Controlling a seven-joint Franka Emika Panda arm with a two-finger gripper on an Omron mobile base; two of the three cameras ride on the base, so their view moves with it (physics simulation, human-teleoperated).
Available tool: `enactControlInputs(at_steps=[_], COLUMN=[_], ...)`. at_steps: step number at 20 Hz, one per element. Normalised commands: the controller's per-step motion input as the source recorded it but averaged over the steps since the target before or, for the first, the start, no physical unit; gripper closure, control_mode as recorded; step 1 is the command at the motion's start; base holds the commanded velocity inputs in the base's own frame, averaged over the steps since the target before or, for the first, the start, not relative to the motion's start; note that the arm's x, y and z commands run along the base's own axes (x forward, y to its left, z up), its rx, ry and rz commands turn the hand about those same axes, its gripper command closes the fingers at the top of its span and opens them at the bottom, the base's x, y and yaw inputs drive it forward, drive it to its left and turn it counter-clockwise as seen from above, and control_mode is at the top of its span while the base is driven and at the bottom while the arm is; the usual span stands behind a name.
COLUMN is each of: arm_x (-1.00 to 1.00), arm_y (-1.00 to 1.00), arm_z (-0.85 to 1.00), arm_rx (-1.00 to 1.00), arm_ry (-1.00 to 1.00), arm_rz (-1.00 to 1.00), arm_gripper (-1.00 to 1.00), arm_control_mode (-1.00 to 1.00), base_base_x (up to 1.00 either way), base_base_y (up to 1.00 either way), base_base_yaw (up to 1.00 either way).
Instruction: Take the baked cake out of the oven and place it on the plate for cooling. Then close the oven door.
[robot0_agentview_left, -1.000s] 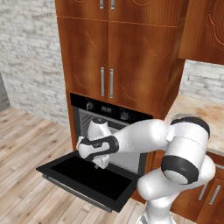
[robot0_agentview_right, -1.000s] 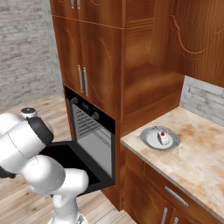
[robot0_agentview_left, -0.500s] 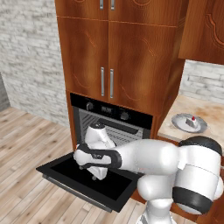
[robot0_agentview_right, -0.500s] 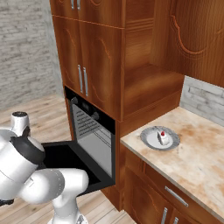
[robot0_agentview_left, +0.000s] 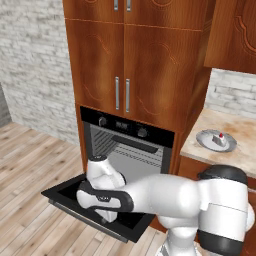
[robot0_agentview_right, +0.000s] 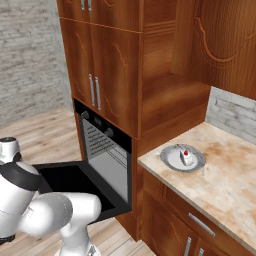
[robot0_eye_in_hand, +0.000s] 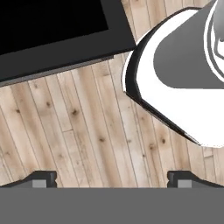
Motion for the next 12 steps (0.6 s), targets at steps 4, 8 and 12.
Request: enactControlInputs(at_steps=[4,8,12], arm_x=[-0.38,-0.21,-0.03], arm_y=[0.28,0.15,0.1], arm_z=[-0.21,-0.37,-0.44], arm_rx=[-0.1,-0.19,-0.29], arm_ry=[0.02,0.0,0.0], arm_rz=[0.0,0.02,0.01], arm_gripper=[-1.0,-1.0,-1.0], arm_control_mode=[-1.0,-1.0,-1.0], base_base_x=[0.0,0.0,0.0], base_base_y=[0.0,0.0,0.0], base_base_yaw=[0.0,0.0,0.0])
